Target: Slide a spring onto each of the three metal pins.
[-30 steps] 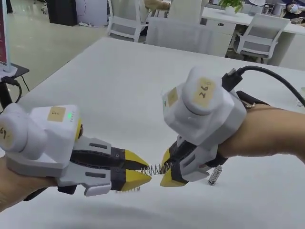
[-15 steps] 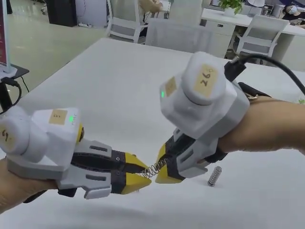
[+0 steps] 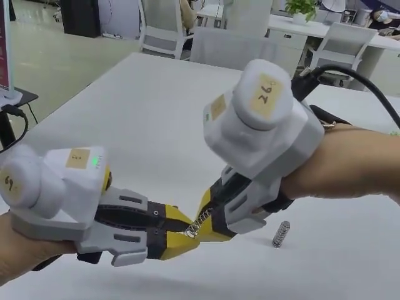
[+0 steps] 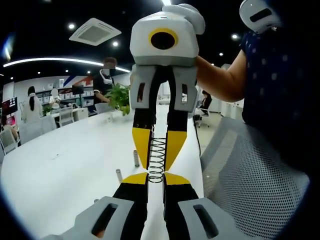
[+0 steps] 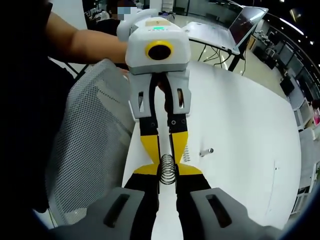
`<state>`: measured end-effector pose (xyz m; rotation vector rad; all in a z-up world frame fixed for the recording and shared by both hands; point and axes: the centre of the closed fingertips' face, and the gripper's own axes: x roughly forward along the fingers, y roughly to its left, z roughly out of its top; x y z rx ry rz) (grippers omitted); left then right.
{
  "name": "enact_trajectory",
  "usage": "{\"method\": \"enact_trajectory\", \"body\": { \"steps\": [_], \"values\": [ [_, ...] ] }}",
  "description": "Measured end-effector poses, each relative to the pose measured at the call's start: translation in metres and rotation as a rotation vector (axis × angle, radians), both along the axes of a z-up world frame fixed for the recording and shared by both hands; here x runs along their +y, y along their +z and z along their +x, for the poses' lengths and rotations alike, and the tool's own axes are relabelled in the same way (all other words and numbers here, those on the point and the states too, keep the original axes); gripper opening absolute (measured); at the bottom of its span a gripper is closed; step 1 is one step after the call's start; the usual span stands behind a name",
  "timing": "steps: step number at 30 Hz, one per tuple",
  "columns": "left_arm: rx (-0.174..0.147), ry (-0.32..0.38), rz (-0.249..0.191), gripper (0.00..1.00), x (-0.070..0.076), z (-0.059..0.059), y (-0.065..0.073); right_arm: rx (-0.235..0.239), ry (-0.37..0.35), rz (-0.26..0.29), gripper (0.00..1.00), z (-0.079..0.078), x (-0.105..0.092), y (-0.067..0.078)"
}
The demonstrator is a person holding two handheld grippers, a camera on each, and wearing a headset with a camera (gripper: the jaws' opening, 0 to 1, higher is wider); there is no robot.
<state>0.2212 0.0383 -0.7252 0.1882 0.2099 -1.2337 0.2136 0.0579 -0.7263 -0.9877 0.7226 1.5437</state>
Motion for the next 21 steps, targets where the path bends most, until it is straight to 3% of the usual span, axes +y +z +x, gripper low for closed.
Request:
{"method": "enact_trajectory", "body": {
  "steps": [21],
  "values": [
    [-0.001, 0.004, 0.001, 0.03, -0.0010, 0.0004, -0.0014, -0.014, 0.017, -0.016, 0.09, -0.0005, 0.0039, 0.0007]
  ]
}}
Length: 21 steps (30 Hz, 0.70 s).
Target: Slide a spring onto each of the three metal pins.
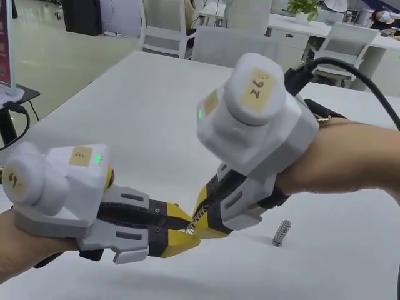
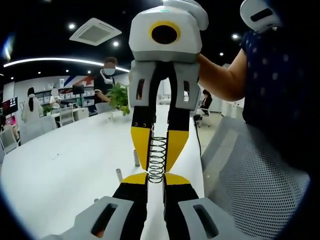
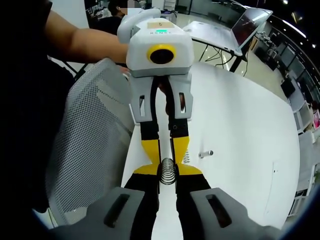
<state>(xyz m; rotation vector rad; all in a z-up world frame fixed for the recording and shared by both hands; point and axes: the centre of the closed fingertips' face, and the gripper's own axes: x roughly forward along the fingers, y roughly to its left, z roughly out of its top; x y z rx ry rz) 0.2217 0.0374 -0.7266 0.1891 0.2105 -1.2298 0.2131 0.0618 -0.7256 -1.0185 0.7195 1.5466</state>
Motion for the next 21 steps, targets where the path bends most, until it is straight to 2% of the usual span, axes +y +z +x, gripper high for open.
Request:
{"method": "enact_trajectory", "body": {
  "steps": [11, 21],
  "values": [
    [0.004, 0.005, 0.012, 0.03, 0.0010, 0.0015, -0.0040, -0.002, 0.004, -0.003, 0.09, 0.0013, 0.0000, -0.0005],
    [0.020, 0.009, 0.011, 0.10, 0.0020, 0.0005, -0.0053, -0.011, -0.003, -0.010, 0.09, 0.0041, -0.0028, -0.0005]
  ]
}}
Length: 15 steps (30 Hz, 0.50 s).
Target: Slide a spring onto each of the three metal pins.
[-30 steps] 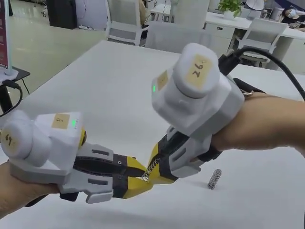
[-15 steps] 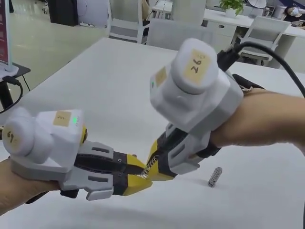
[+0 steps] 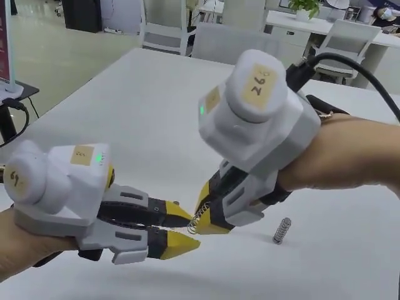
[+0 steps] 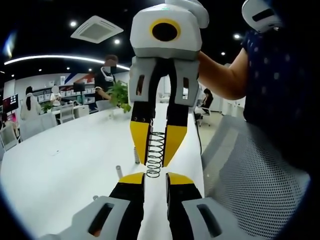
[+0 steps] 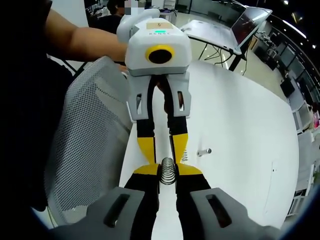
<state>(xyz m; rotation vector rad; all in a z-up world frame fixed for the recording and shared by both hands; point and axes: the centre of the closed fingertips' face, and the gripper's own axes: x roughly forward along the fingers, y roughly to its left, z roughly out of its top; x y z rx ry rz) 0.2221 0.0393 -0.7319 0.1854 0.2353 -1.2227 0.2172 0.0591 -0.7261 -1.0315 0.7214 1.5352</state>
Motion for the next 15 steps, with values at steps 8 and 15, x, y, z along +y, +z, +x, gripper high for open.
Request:
{"method": "enact_trajectory", "body": {
  "steps": [8, 15],
  "values": [
    [0.019, 0.012, -0.002, 0.17, 0.0022, 0.0015, -0.0014, -0.003, -0.013, -0.005, 0.09, 0.0033, -0.0048, 0.0003],
    [0.037, 0.029, -0.006, 0.24, 0.0063, 0.0033, -0.0029, -0.004, -0.022, -0.013, 0.09, 0.0061, -0.0092, -0.0002]
  ]
}}
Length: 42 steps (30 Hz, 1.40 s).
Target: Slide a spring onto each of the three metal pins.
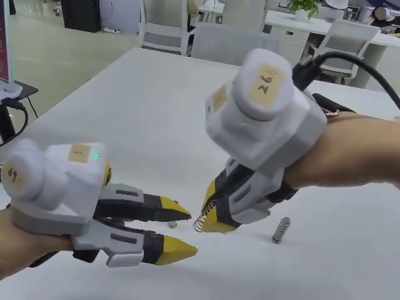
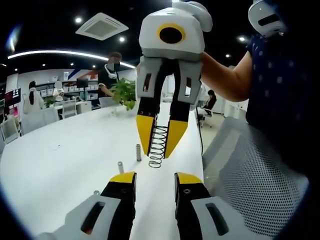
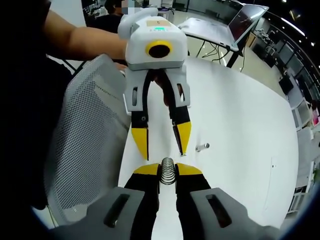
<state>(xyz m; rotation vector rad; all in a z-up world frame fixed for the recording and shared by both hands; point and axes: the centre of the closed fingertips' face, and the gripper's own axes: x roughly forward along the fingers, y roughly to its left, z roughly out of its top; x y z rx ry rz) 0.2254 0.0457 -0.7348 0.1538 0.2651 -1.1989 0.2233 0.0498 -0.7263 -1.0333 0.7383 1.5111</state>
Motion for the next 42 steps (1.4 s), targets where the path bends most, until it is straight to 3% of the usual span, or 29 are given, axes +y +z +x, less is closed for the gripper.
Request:
{"method": "enact_trajectory", "body": {
  "steps": [16, 42],
  "values": [
    [0.036, 0.066, -0.009, 0.36, 0.018, 0.002, -0.007, -0.006, -0.032, -0.028, 0.09, 0.011, -0.016, -0.004],
    [0.047, 0.191, -0.025, 0.43, 0.044, 0.000, -0.018, -0.007, -0.112, -0.064, 0.09, 0.035, -0.045, -0.009]
  ]
}}
